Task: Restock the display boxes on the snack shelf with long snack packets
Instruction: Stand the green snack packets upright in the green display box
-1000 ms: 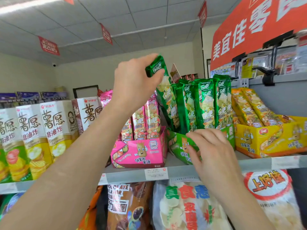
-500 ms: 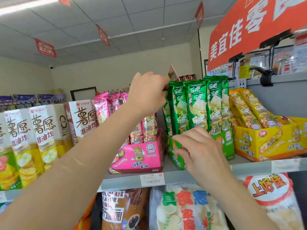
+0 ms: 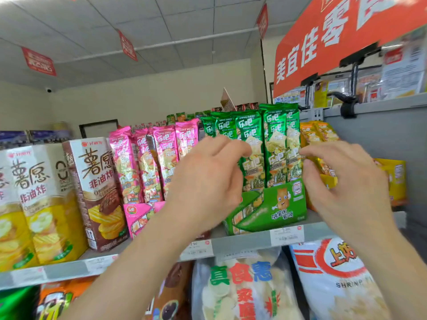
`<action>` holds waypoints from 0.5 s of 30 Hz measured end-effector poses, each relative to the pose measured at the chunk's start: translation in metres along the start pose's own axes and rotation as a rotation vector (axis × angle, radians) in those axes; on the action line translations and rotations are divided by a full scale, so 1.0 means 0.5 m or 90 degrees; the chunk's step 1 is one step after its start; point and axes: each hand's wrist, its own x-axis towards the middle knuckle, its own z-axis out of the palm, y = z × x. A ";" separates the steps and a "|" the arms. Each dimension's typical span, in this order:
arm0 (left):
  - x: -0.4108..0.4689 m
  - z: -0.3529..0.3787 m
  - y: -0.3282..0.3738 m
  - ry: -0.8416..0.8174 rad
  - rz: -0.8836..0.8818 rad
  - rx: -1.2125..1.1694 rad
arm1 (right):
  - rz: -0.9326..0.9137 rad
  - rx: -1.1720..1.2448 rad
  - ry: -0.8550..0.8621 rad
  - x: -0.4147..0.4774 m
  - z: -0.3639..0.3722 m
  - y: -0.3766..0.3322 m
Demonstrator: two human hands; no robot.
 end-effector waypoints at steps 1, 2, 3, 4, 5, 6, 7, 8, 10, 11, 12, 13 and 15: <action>-0.017 0.015 0.020 -0.052 0.017 -0.004 | 0.029 -0.066 -0.073 0.014 -0.013 0.028; -0.030 0.033 0.037 -0.102 0.033 0.009 | 0.061 -0.146 -0.174 0.024 -0.022 0.055; -0.040 0.051 0.050 -0.143 0.044 0.031 | 0.100 -0.234 -0.286 0.032 -0.029 0.077; -0.046 0.069 0.059 -0.167 0.044 0.055 | 0.136 -0.315 -0.388 0.038 -0.035 0.094; -0.049 0.082 0.063 -0.178 0.034 0.075 | 0.153 -0.372 -0.466 0.041 -0.039 0.107; -0.049 0.092 0.064 -0.179 0.022 0.091 | 0.152 -0.397 -0.510 0.042 -0.042 0.115; -0.049 0.100 0.062 -0.174 0.012 0.096 | 0.144 -0.393 -0.523 0.043 -0.040 0.121; -0.049 0.107 0.061 -0.171 0.001 0.090 | 0.134 -0.366 -0.518 0.043 -0.037 0.125; -0.045 0.117 0.057 -0.160 -0.022 0.060 | 0.093 -0.290 -0.480 0.039 -0.024 0.124; -0.044 0.122 0.056 -0.151 -0.036 0.044 | 0.067 -0.250 -0.458 0.033 -0.018 0.118; -0.042 0.125 0.054 -0.142 -0.049 0.027 | 0.045 -0.212 -0.438 0.027 -0.013 0.110; -0.042 0.129 0.052 -0.135 -0.059 0.009 | 0.028 -0.191 -0.433 0.021 -0.011 0.102; -0.047 0.136 0.047 -0.125 -0.065 -0.022 | -0.004 -0.177 -0.465 0.017 -0.013 0.091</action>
